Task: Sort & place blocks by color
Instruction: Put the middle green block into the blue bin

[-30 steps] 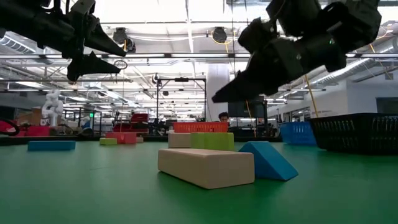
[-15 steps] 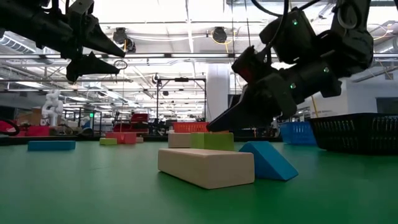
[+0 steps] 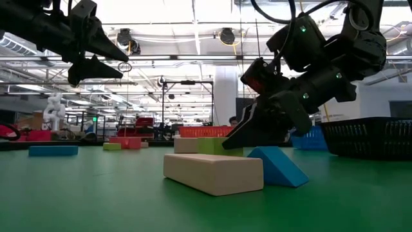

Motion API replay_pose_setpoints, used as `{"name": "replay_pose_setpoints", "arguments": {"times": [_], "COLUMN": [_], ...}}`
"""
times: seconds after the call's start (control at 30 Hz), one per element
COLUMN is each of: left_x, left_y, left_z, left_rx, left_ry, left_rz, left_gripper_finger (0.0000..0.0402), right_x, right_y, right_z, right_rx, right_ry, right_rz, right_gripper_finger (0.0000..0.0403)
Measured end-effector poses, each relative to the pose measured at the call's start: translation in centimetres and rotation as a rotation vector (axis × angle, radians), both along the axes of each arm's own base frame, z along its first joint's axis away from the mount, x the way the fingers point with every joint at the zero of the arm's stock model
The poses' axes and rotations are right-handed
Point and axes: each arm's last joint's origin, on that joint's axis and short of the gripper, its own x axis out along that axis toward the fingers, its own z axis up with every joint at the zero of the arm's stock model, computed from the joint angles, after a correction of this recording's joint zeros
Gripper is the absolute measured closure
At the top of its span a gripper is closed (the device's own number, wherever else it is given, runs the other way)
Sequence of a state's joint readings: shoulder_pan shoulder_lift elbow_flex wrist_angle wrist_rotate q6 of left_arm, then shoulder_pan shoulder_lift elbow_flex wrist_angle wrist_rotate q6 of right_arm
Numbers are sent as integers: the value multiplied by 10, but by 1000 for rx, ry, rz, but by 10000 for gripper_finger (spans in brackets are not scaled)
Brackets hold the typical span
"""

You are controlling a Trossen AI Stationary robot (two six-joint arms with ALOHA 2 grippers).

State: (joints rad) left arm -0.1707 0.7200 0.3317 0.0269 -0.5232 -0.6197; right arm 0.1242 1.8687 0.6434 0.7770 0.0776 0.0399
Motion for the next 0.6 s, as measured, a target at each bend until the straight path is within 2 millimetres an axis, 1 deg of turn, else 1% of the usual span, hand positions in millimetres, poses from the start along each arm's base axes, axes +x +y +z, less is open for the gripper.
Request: {"name": "replay_pose_setpoints", "arguments": {"times": [0.3, 0.6], "left_x": [0, 0], "left_y": [0, 0], "left_z": [0, 0], "left_rx": [20, 13], "left_ry": [8, 5], "left_rz": [-6, -3], "left_gripper_finger": [153, 153], "right_x": [0, 1], "right_y": [-5, -14], "right_z": [0, 3], "right_rx": [20, 22], "right_ry": [3, -6], "right_rz": [-31, -62], "right_gripper_finger": [288, 289]}}
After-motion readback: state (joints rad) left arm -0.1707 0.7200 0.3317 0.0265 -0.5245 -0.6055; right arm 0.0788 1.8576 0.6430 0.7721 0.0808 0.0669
